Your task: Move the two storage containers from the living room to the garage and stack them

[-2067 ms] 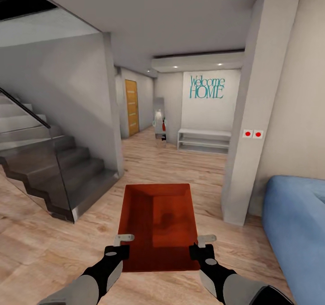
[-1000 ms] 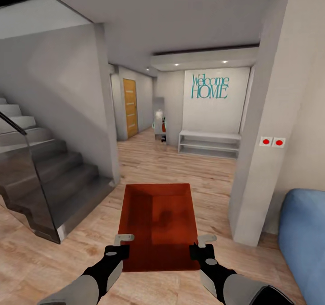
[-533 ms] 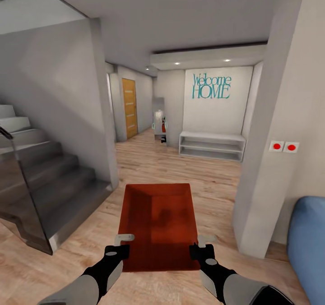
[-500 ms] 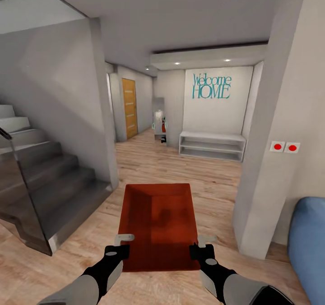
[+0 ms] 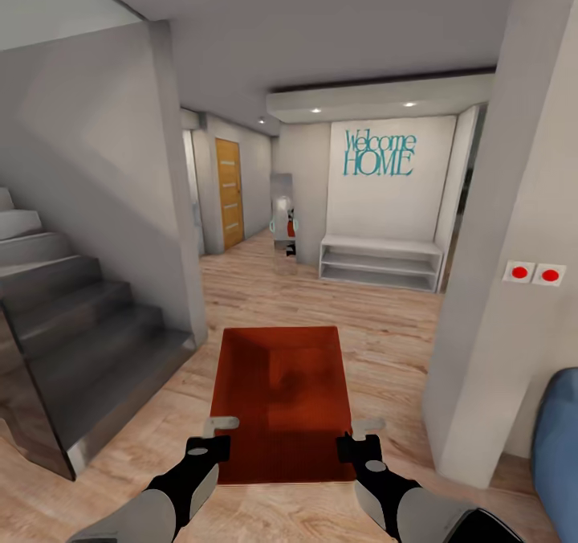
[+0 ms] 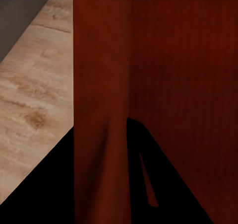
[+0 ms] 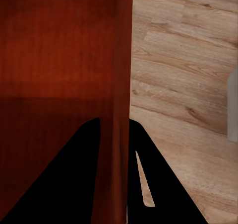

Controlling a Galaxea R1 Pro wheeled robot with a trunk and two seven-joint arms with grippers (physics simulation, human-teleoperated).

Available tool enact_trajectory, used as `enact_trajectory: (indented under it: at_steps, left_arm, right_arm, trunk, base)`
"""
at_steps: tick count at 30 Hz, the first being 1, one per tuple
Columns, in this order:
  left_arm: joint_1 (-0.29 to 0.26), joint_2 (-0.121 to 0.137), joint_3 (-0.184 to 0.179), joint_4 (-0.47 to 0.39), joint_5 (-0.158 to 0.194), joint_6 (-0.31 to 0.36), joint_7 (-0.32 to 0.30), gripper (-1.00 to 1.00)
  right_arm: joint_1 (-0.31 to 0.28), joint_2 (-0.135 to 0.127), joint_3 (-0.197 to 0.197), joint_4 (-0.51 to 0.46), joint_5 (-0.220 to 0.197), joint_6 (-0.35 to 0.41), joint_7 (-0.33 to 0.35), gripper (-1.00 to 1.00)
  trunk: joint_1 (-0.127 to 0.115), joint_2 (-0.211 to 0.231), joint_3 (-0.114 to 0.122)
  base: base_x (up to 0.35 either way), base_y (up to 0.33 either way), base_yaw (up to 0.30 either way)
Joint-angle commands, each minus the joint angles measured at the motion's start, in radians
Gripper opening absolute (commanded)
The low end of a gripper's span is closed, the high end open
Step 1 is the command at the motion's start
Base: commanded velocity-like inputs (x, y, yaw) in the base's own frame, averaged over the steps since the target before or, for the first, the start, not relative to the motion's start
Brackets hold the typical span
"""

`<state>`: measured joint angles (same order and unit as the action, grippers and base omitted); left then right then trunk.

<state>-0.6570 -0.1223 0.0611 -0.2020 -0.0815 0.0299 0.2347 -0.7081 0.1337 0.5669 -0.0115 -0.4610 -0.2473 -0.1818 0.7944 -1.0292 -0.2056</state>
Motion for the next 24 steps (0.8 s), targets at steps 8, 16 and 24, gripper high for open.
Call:
enact_trajectory:
  at_steps: [8,16,24]
  left_arm:
    - [-0.001,0.000,0.056,-0.020,-0.026,0.004,0.006,-1.00]
    - [-0.001,0.000,0.055,-0.020,-0.026,0.004,0.006,-1.00]
    - [-0.001,0.000,0.056,-0.020,-0.026,0.004,0.006,-1.00]
  right_arm:
    - [-0.001,0.000,-0.007,0.005,-0.030,-0.009,-0.006,-1.00]
    - [-0.001,0.000,-0.007,0.005,-0.030,-0.009,-0.007,-1.00]
    - [-0.001,0.000,-0.007,0.005,-0.030,-0.010,-0.007,-1.00]
  trunk:
    - [0.001,-0.001,-0.001]
    - [0.001,-0.001,-0.001]
    - [0.001,-0.001,-0.001]
  base:
    - [0.321,0.000,0.000]
    - [0.321,0.000,0.000]
    - [0.321,0.000,0.000]
